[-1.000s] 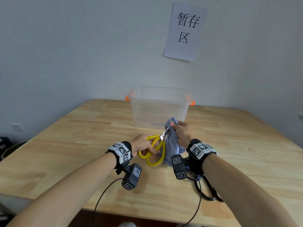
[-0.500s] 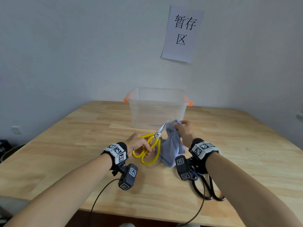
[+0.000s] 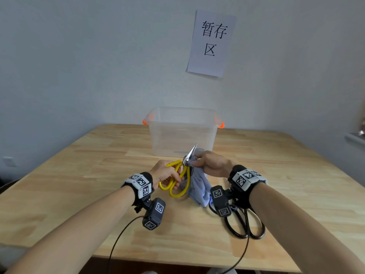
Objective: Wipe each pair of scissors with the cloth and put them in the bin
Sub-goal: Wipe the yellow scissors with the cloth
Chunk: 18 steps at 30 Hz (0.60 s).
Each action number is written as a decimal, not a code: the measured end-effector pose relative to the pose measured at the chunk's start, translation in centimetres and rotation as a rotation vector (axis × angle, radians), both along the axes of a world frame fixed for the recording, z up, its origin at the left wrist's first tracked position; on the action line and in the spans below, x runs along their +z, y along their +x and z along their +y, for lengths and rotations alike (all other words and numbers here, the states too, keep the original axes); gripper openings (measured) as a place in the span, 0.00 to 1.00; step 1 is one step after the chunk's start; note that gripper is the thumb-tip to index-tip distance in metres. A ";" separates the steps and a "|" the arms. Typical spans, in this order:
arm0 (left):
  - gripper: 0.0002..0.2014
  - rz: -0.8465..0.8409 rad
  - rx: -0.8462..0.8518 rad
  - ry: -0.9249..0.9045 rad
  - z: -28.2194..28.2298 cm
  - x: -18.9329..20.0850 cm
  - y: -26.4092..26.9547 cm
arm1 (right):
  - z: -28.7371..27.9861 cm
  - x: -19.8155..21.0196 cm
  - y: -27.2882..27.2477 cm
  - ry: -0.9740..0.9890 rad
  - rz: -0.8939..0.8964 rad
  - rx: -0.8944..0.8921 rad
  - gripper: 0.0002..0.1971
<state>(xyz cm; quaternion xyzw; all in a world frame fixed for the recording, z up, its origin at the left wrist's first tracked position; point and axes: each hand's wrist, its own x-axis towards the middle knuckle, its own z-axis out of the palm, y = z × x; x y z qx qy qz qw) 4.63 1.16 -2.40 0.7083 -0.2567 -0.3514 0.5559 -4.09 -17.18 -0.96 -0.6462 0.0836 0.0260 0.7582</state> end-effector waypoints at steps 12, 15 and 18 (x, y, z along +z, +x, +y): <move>0.11 -0.007 -0.036 -0.001 -0.5 -0.2 -0.6 | 0.1 -2.7 0.1 -0.125 -0.141 -0.435 0.03; 0.11 -0.014 -0.023 0.002 -0.8 -0.1 -0.6 | 0.8 -2.9 0.1 -0.233 -0.145 -0.439 0.09; 0.10 -0.025 -0.023 0.011 -1.0 0.1 -0.5 | 1.4 -2.7 0.0 -0.284 -0.114 -0.379 0.12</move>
